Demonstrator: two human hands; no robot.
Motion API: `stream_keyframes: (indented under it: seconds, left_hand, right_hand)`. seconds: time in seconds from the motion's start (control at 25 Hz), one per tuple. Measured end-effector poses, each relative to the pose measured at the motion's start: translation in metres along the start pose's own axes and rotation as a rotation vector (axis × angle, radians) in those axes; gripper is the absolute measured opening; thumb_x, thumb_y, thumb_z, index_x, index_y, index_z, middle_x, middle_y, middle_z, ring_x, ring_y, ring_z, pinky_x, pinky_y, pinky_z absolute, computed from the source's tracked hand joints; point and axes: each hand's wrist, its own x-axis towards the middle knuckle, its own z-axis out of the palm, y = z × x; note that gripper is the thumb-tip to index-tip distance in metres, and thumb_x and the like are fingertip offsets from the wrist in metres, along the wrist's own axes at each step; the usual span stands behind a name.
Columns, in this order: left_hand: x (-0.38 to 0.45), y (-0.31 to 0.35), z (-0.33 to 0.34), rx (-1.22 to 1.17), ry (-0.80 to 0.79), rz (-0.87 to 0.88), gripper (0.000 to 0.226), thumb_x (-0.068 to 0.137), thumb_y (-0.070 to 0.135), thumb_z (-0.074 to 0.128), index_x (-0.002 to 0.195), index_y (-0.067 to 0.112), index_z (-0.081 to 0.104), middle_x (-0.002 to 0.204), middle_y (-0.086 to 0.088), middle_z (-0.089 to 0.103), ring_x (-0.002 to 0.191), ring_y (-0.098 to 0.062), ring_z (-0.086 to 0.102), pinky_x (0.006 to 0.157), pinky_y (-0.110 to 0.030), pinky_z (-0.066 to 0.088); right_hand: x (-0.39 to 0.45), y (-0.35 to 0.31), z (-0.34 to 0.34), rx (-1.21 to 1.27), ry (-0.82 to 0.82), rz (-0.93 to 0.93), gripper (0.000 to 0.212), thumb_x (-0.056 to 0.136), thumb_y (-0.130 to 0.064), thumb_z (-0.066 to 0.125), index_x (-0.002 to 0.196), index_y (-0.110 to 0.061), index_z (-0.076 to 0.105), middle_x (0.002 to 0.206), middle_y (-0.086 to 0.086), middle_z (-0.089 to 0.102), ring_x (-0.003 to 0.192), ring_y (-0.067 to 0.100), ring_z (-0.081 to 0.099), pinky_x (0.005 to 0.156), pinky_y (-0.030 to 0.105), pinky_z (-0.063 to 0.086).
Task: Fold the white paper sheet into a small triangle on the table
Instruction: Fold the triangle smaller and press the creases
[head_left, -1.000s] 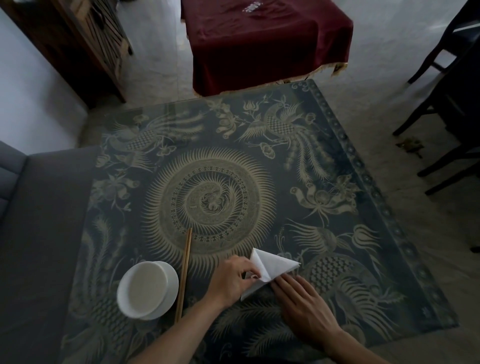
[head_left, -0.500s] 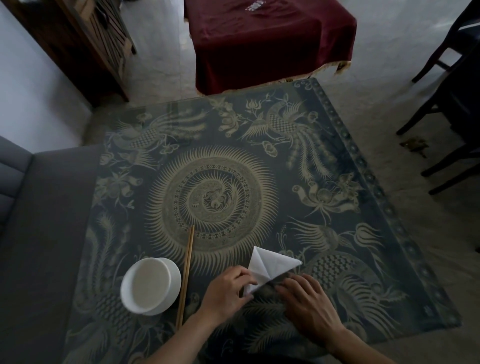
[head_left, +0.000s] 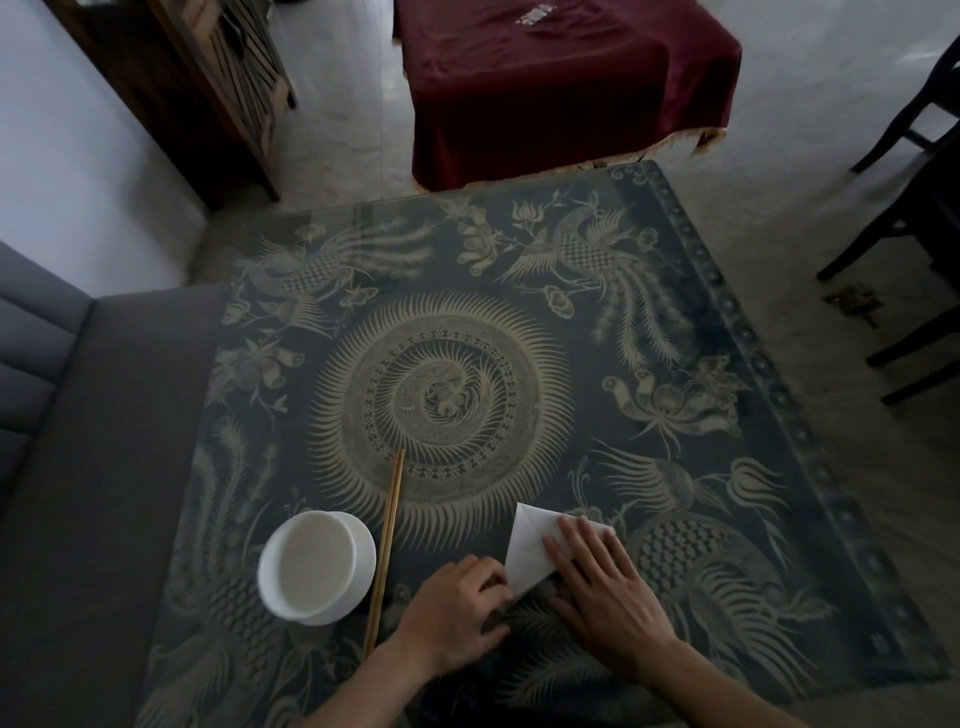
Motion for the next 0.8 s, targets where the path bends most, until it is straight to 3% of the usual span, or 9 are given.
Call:
stream_keyframes:
  seconds: [0.2,0.32,0.44,0.56,0.64,0.8]
  left_hand:
    - [0.009,0.001,-0.001,-0.086,0.115,-0.087,0.029,0.088,0.046,0.058,0.107,0.024,0.065,0.107,0.007,0.058,0.094,-0.012,0.055,0.078,-0.029,0.049]
    - [0.029,0.004,-0.005,-0.012,0.151,-0.139,0.039,0.094,0.041,0.048,0.125,0.019,0.059,0.128,0.002,0.056,0.117,-0.016,0.051,0.094,-0.035,0.045]
    - [0.045,0.009,-0.003,0.090,0.020,-0.224,0.057,0.101,0.041,0.030,0.151,0.013,0.032,0.160,-0.001,0.025,0.147,-0.022,0.017,0.114,-0.044,0.024]
    - [0.049,0.009,0.007,0.156,-0.123,-0.248,0.064,0.102,0.050,0.012,0.156,0.017,0.003,0.163,0.005,-0.011,0.147,-0.021,-0.018,0.118,-0.047,-0.005]
    - [0.050,0.007,0.010,0.150,-0.179,-0.239,0.067,0.100,0.056,0.004,0.154,0.019,-0.009,0.160,0.007,-0.022,0.143,-0.017,-0.030,0.116,-0.050,-0.017]
    - [0.048,0.001,0.016,0.168,-0.217,-0.219,0.067,0.099,0.058,-0.001,0.151,0.022,-0.020,0.157,0.008,-0.031,0.141,-0.018,-0.035,0.113,-0.052,-0.019]
  right_hand:
    - [0.002,-0.001,0.001,0.006,-0.017,0.022,0.071,0.094,-0.056,0.042,0.152,-0.020,0.026,0.159,0.017,0.016,0.144,0.041,0.015,0.110,0.057,0.015]
    - [0.008,-0.006,-0.001,-0.018,0.014,-0.009,0.071,0.096,-0.053,0.038,0.151,-0.009,0.028,0.158,0.017,0.021,0.145,0.035,0.019,0.110,0.055,0.017]
    - [0.021,-0.014,-0.006,-0.028,0.020,-0.033,0.069,0.097,-0.048,0.037,0.149,-0.004,0.029,0.157,0.014,0.024,0.145,0.030,0.019,0.111,0.050,0.017]
    - [0.027,-0.018,-0.009,-0.009,0.009,-0.023,0.064,0.097,-0.041,0.034,0.149,-0.005,0.027,0.158,0.012,0.024,0.145,0.028,0.018,0.111,0.047,0.016]
    - [0.028,-0.017,-0.009,0.014,0.004,-0.007,0.063,0.097,-0.040,0.032,0.149,-0.006,0.028,0.157,0.011,0.025,0.145,0.027,0.018,0.110,0.045,0.016]
    - [0.027,-0.013,-0.007,0.071,-0.009,0.014,0.066,0.098,-0.048,0.026,0.149,-0.006,0.028,0.157,0.011,0.025,0.145,0.026,0.019,0.111,0.044,0.015]
